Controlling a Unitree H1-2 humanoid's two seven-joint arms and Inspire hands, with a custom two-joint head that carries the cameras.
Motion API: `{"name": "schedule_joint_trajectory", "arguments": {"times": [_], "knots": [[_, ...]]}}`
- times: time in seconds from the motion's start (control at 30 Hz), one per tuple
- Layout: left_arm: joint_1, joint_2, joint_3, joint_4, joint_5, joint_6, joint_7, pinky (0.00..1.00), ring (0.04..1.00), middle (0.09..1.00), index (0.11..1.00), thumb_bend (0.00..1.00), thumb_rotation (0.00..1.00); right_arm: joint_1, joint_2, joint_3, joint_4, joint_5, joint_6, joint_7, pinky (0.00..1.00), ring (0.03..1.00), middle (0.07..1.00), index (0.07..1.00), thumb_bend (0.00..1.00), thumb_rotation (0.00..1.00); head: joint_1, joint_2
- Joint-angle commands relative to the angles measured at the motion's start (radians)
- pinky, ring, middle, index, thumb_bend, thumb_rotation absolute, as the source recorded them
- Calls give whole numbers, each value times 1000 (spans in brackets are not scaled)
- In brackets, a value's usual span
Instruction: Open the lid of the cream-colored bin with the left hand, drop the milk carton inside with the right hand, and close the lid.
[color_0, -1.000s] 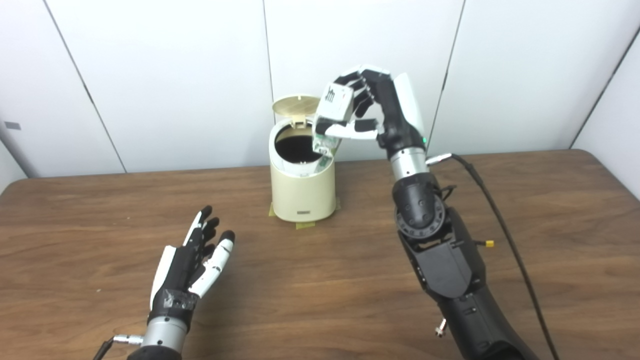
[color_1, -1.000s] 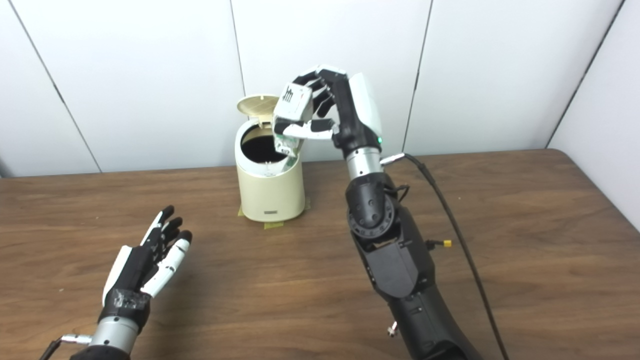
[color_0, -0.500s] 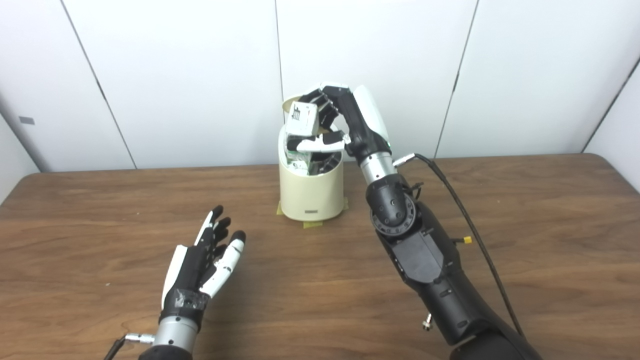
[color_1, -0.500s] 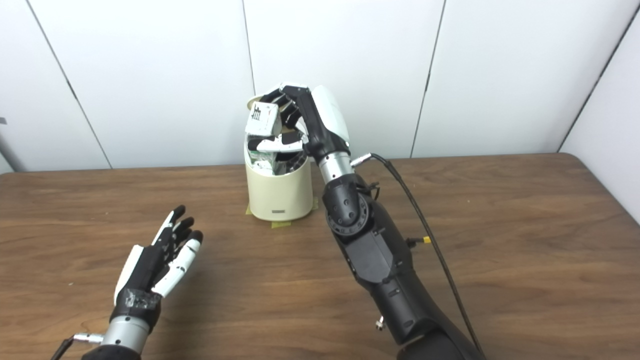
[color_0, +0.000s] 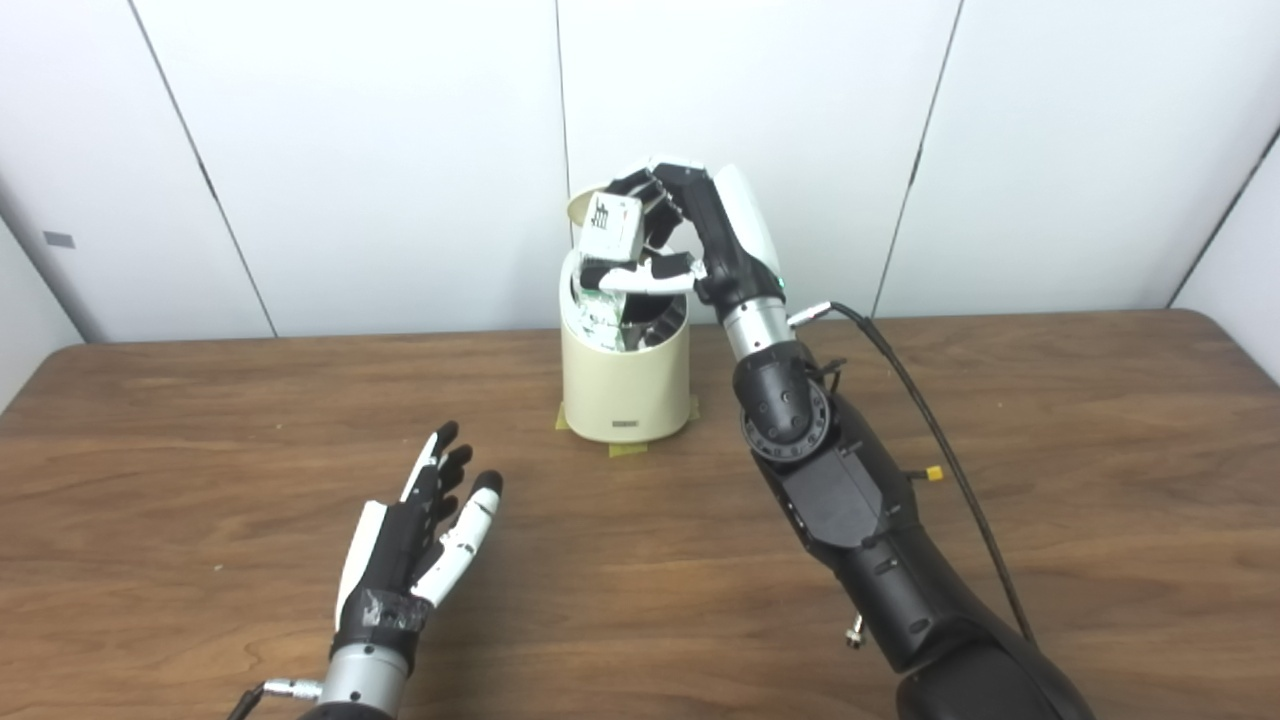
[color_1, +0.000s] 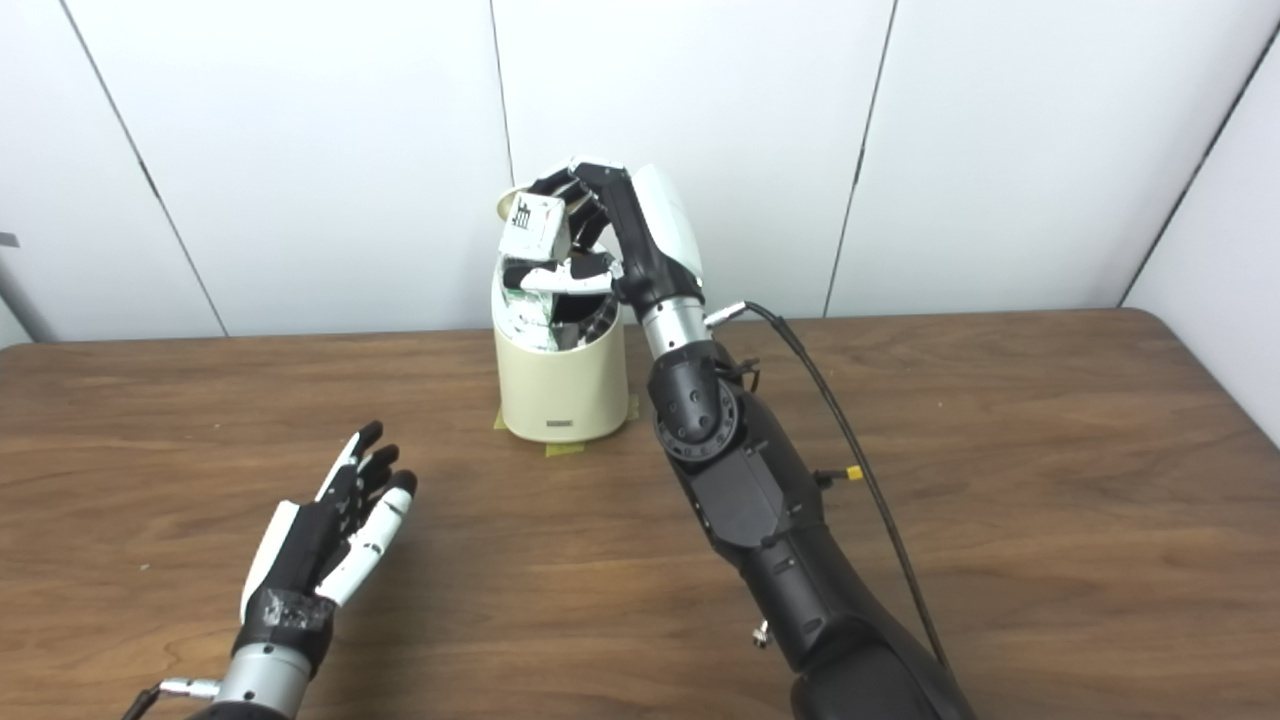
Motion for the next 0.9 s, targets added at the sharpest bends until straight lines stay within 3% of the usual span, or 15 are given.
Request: {"name": "schedule_joint_trajectory", "arguments": {"times": [0.0, 0.3, 0.67, 0.77, 0.87], "knots": [[-11, -2, -7, -43, 0, -34, 20, 941, 958, 948, 992, 427, 643, -75, -1, -11, -8, -5, -60, -46, 351, 392, 497, 510, 517, 0, 1, 2], [4, -1, -12, -52, -12, -34, 21, 943, 955, 944, 988, 421, 638, -77, -10, 12, 19, -65, -109, -117, 334, 407, 503, 495, 500, 0, 5, 10], [17, -1, -20, -67, -14, -27, 19, 950, 958, 943, 988, 423, 645, -60, -20, 46, 63, -109, -170, -147, 333, 409, 505, 491, 500, 0, 12, 17], [19, 0, -20, -74, -14, -25, 19, 948, 957, 944, 989, 415, 650, -47, -26, 51, 56, -109, -162, -134, 326, 410, 504, 512, 499, 0, 13, 21], [20, -4, -16, -80, -18, -14, 17, 951, 959, 946, 991, 415, 651, -34, -36, 65, 30, -142, -106, -120, 362, 411, 494, 539, 508, 0, 10, 23]]}}
